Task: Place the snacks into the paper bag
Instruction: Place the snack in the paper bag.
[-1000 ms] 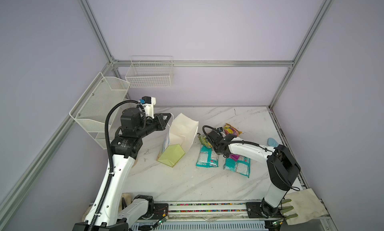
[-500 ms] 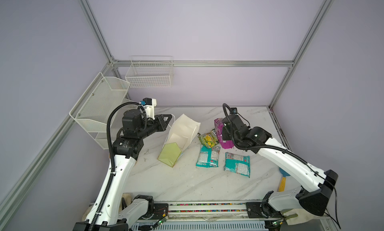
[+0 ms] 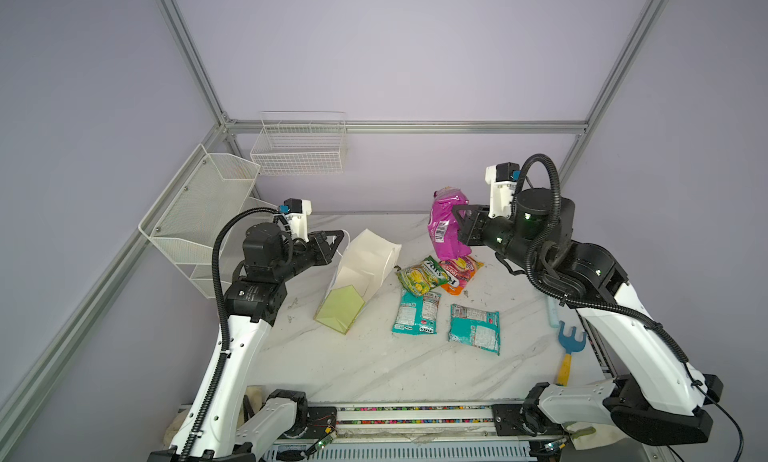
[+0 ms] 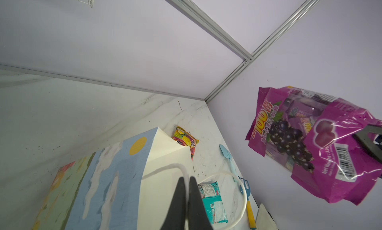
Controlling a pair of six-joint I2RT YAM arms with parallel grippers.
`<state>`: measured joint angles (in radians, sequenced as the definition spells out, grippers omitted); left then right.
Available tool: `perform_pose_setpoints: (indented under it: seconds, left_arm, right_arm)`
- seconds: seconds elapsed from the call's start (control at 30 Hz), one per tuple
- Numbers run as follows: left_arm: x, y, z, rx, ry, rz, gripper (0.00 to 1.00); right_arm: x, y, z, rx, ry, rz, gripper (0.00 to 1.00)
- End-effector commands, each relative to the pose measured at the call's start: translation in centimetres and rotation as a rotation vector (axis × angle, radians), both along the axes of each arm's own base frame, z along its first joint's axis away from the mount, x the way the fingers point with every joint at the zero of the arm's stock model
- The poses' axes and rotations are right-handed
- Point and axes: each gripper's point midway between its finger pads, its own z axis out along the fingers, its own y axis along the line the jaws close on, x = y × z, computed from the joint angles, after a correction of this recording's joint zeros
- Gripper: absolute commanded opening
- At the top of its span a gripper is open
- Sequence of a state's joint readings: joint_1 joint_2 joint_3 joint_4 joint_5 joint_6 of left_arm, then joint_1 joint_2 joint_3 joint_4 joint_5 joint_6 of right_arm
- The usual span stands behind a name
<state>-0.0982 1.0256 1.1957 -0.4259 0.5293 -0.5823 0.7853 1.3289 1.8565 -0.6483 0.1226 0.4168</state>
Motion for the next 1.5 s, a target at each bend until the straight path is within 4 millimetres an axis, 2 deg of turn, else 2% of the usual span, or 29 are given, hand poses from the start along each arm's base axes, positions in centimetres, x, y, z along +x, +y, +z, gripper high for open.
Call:
perform_pose_setpoints:
  seconds: [0.0, 0.1, 0.3, 0.47, 0.57, 0.7, 0.93, 1.03, 1.1, 1.47]
  left_arm:
    - [-0.3, 0.0, 0.0, -0.018, -0.025, -0.007, 0.00]
    - [-0.2, 0.0, -0.2, -0.017, -0.020, -0.006, 0.00]
    - [-0.1, 0.0, -0.3, -0.020, -0.020, -0.002, 0.00]
    - [0.0, 0.1, -0.1, -0.027, -0.026, 0.006, 0.00]
    - [-0.1, 0.2, 0.2, -0.038, -0.033, 0.014, 0.00]
    - [-0.1, 0.4, 0.6, -0.052, -0.043, 0.032, 0.00]
    - [-0.2, 1.1, 0.4, -0.063, -0.050, 0.078, 0.00]
    - [-0.1, 1.2, 0.3, -0.072, -0.047, 0.083, 0.00]
    - [0.0, 1.2, 0.2, -0.072, -0.045, 0.087, 0.00]
    - [0.1, 1.4, -0.3, -0.057, -0.042, 0.101, 0.00]
  right_arm:
    - [-0.8, 2.5, 5.6, 0.183, -0.109, 0.131, 0.00]
    - [-1.4, 4.0, 7.5, 0.285, -0.137, 0.215, 0.00]
    - [-0.7, 7.6, 8.2, 0.360, -0.125, 0.289, 0.00]
    - [-1.3, 10.5, 8.2, 0.378, -0.124, 0.309, 0.00]
    - [-1.6, 11.9, 7.4, 0.388, -0.110, 0.304, 0.00]
    - [-1.9, 12.7, 6.0, 0.438, -0.076, 0.297, 0.00]
    - [-2.2, 11.0, 3.8, 0.548, -0.021, 0.218, 0.00]
    - [-2.2, 11.0, 2.5, 0.599, 0.015, 0.210, 0.00]
    - [-2.0, 11.5, 1.6, 0.626, 0.038, 0.215, 0.00]
    - [-2.8, 15.2, 0.3, 0.679, 0.095, 0.285, 0.00]
